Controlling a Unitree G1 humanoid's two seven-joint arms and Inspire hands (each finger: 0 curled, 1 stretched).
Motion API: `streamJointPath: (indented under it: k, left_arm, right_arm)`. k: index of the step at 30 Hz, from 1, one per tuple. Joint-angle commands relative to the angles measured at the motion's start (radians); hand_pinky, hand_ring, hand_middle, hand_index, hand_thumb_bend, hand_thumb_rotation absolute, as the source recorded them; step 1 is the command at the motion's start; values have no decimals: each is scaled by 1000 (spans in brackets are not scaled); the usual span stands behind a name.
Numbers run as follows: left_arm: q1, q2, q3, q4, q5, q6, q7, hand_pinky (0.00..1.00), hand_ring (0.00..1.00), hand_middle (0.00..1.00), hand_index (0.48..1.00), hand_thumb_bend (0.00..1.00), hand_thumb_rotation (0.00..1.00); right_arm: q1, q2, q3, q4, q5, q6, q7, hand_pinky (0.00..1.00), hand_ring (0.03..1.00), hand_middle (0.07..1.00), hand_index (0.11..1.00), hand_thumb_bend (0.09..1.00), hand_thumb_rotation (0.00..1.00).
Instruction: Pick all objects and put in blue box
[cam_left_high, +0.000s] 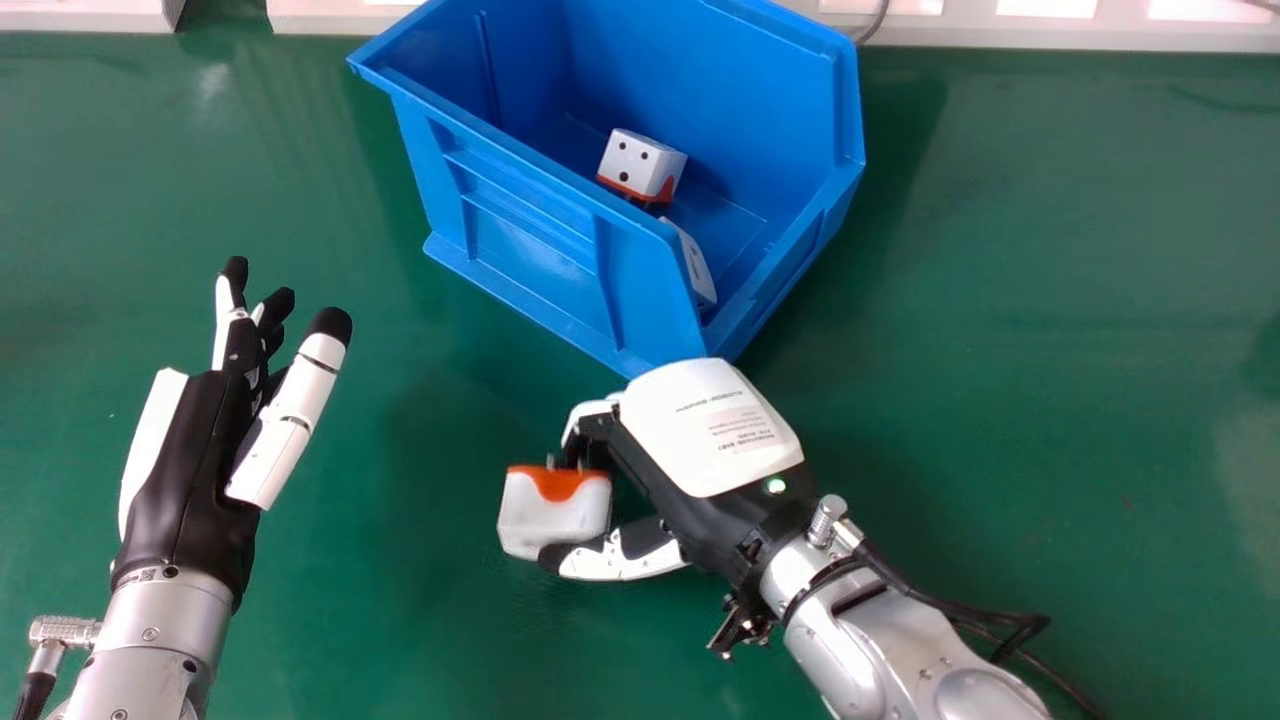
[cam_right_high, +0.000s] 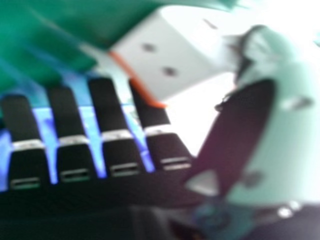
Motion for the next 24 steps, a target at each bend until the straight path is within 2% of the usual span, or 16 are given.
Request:
streamJointPath:
  k: [1,7,10,14,19,24]
  left_arm:
    - [4,9,4,-16,-8,-16,-5,946,995,982,954,478,816]
    - [11,12,6,-12,-7,-26,-7,947,996,983,955,475,817]
    - [15,8,3,-21,-5,-20,-5,948,995,983,956,472,818]
    - [18,7,4,-26,-9,-15,-6,949,995,984,956,476,819]
    - [19,7,6,-15,-13,-28,-7,948,994,983,956,485,821]
    - [21,9,7,-18,-17,-28,-8,942,990,982,954,489,818]
  right_arm:
    - [41,1,14,4,4,14,20,58,110,180,472,492,149]
    - [53,9,17,-7,-5,48,29,68,120,190,470,491,143]
    - [59,4,16,-33,-8,66,41,75,127,197,470,491,141]
    - [76,-5,10,-76,-3,83,58,77,129,201,470,491,140]
    - [140,-31,-12,-181,-5,91,48,79,135,213,470,489,140]
    - [250,-51,-53,-332,-1,106,18,139,203,289,473,485,146]
